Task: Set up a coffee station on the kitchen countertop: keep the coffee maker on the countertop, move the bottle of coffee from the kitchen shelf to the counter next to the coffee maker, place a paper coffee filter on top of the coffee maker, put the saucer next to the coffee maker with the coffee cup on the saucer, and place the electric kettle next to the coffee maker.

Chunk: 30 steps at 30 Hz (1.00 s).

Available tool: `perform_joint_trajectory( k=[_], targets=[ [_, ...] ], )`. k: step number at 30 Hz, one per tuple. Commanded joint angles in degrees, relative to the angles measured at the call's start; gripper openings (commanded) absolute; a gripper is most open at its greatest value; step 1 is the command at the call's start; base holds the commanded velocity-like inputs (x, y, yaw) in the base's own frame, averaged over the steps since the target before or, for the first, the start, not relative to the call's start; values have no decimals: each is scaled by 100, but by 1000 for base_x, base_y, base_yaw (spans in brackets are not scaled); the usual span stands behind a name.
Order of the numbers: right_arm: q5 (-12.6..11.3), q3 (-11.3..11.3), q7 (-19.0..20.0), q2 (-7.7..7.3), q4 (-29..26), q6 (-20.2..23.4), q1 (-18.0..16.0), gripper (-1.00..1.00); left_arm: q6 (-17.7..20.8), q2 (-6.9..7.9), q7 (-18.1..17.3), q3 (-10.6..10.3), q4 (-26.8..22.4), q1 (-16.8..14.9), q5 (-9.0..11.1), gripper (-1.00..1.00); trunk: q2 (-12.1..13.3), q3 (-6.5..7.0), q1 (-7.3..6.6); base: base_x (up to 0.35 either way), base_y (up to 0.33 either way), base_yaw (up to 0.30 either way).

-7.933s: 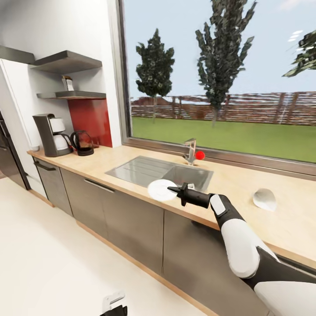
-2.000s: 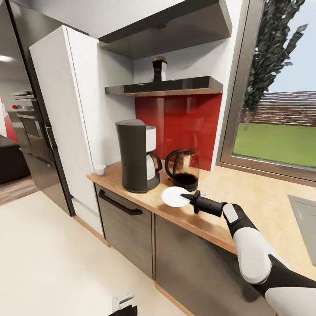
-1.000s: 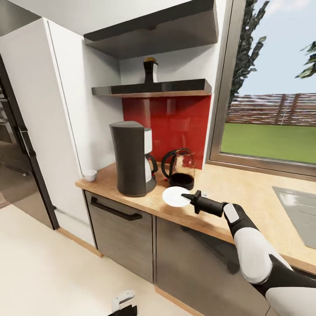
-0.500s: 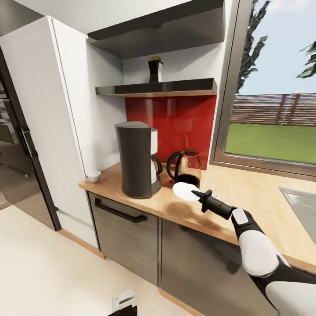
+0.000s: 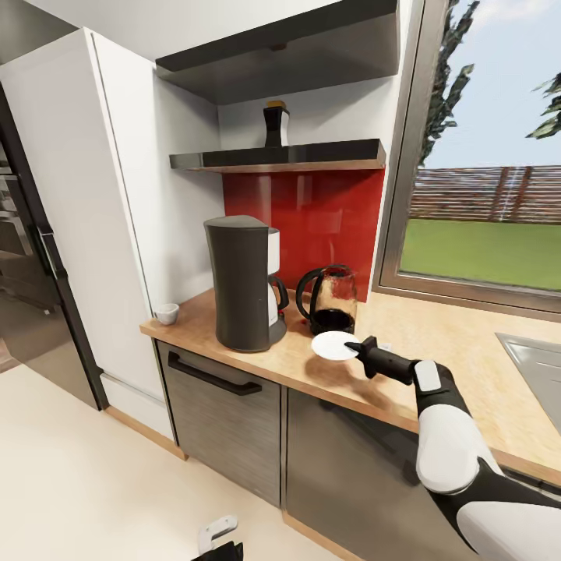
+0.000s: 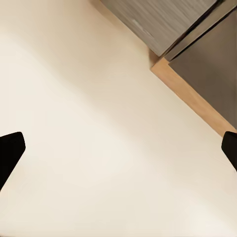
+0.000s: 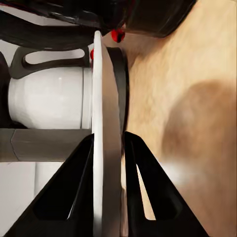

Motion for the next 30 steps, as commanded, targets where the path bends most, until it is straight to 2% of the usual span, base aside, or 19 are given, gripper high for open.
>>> perform_joint_trajectory(
  k=[1, 6, 16, 22, 30],
  targets=[
    [19, -36, -4, 28, -62, 33, -8, -100, -12, 1, 34, -48, -8, -2, 37, 100, -4, -7, 0, 0, 0, 0],
    [22, -35, -21, 53, -109, 34, -8, -100, -12, 1, 34, -48, -10, -2, 34, 100, -4, -7, 0, 0, 9, 0],
    [29, -27, -17, 93, -98, 30, -8, -100, -12, 1, 34, -54, -15, -2, 33, 100, -4, -7, 0, 0, 173, 0],
    [35, -26, -25, 94, -89, 25, -8, -100, -12, 1, 34, -55, -12, -2, 33, 100, -4, -7, 0, 1, 20, 0],
    [47, -26, -28, 94, -89, 17, -8, -100, -12, -5, 34, -57, -16, -2, 33, 100, -4, -7, 0, 121, 118, 0]
  ],
)
